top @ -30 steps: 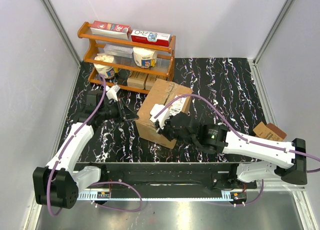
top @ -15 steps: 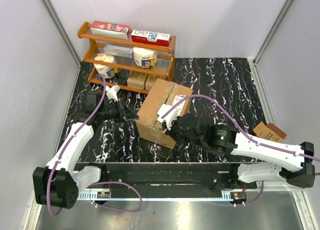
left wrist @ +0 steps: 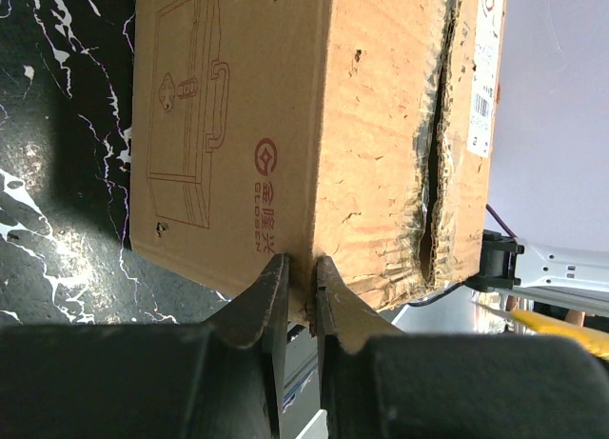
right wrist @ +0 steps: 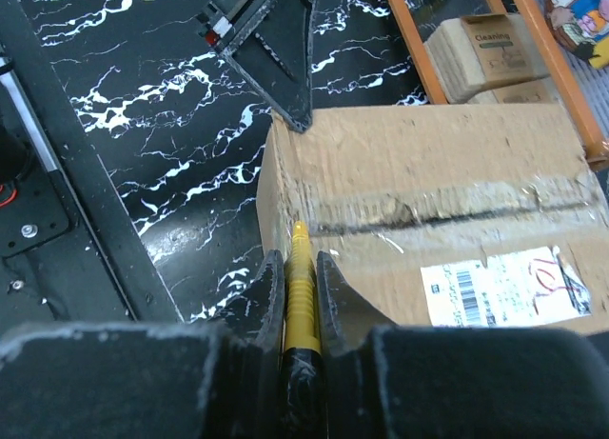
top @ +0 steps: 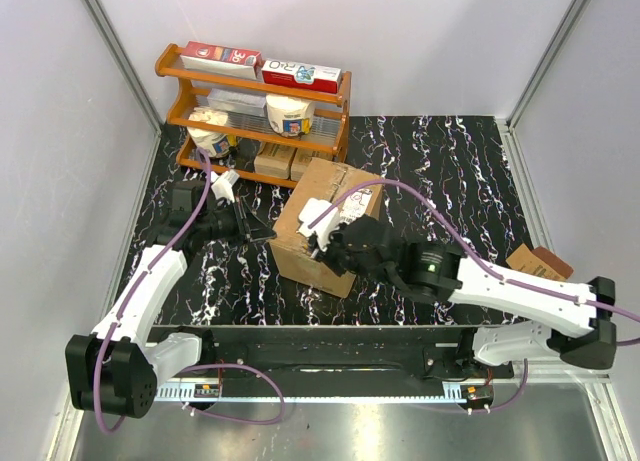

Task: Unpack the express box

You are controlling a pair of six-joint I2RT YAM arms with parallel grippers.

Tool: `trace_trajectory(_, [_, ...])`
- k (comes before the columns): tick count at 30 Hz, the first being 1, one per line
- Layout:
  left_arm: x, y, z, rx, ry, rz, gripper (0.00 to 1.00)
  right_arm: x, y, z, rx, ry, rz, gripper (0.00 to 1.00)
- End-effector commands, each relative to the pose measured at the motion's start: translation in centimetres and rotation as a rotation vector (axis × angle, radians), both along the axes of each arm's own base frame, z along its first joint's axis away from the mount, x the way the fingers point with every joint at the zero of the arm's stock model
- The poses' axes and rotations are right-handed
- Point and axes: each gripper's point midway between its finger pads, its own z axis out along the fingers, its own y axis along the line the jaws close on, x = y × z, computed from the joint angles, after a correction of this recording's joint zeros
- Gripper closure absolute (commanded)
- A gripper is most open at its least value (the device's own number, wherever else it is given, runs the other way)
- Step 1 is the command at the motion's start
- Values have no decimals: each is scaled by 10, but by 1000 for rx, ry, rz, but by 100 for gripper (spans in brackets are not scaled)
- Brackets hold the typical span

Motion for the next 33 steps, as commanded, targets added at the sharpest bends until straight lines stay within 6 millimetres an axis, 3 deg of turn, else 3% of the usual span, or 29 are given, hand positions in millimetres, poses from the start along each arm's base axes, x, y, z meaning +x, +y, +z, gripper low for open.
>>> trace_trajectory(1, [7,5,1,35,-23,9,100,9,36,11,64,-64,41,100])
trace_trajectory(7, [6,4,0,32,-16,3,100,12,53,2,53,-86,70,100])
trace_trajectory(20, [4,5,0,35,-23,7,100,15,43,-24,-13,-82,52,100])
trace_trajectory(33, [8,10,-3,64,-31,33,100,2,-9,-53,-146,-21,14,100])
